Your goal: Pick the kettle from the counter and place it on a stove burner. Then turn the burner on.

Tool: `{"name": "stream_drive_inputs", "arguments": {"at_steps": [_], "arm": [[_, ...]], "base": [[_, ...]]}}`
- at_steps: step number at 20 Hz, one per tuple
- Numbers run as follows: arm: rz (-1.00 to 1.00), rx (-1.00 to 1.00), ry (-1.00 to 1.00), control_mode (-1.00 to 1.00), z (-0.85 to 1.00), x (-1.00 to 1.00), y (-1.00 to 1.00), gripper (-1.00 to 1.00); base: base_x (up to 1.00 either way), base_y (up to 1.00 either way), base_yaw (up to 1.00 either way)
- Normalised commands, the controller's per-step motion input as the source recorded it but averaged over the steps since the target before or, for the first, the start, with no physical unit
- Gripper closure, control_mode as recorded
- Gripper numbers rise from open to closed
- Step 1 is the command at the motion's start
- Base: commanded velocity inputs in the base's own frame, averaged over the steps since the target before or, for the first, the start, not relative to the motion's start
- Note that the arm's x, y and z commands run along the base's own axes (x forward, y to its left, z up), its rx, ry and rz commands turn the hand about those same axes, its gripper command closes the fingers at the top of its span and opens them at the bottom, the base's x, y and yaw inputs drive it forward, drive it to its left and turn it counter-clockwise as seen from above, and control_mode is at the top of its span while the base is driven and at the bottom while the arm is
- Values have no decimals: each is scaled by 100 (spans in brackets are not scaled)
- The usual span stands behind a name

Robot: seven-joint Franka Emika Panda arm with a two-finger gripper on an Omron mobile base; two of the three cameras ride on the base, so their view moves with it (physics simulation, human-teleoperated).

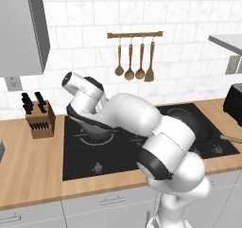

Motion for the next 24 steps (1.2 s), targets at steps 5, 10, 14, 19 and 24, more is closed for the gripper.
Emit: {"name": "stream_drive_inputs", "arguments": {"at_steps": [5,10,14,19,24], "arm": [[0,0,0,-100,-7,31,-7,100],[0,0,5,-100,-30,10,0,100],[0,0,9,-100,-36,3,0,100],[0,0,1,-100,-10,11,0,100],[-2,0,0,-100,0,25,1,100]], "base": [[0,0,0],[0,0,0],[0,0,0],[0,0,0],[0,0,0]]}}
